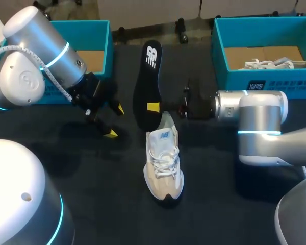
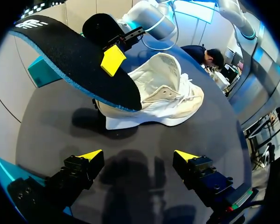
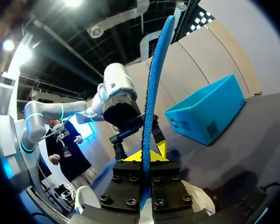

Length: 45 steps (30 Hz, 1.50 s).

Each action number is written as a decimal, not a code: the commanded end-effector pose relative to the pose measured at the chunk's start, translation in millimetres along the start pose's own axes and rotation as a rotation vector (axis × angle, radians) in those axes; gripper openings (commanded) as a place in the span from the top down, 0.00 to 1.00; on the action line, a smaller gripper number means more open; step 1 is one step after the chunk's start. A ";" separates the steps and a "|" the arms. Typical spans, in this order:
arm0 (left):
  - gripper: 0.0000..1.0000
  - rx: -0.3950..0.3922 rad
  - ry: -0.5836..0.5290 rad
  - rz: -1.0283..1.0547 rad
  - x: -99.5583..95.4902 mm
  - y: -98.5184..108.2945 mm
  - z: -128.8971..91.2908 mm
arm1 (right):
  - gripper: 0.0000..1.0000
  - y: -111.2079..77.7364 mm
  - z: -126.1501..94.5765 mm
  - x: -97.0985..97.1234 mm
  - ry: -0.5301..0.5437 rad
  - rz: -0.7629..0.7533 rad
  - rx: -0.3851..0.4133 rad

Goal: Take the shoe out of the shoebox, open the shoe tongue, remove and reinsert the insole, then place the shoe into the shoebox

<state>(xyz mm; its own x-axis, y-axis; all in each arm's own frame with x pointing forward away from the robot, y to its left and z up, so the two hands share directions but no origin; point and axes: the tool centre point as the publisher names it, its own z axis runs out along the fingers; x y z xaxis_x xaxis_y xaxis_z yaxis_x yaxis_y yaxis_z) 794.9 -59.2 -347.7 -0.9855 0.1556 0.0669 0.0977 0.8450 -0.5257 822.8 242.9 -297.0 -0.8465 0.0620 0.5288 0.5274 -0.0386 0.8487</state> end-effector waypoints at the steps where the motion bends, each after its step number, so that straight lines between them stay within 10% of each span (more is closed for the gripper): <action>1: 0.00 -0.002 -0.003 0.001 1.4 0.2 -0.1 | 1.00 -2.4 2.7 0.8 -0.004 0.001 0.001; 45: 0.00 -0.002 -0.003 0.001 1.4 0.2 -0.1 | 1.00 9.3 -1.3 -4.5 -0.017 -0.004 0.013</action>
<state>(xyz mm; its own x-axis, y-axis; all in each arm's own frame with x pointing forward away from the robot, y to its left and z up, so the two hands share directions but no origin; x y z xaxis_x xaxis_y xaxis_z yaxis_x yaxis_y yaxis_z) 794.9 -59.2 -347.7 -0.9855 0.1556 0.0669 0.0977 0.8450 -0.5257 831.7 241.9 -292.9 -0.8478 0.0791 0.5243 0.5237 -0.0304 0.8514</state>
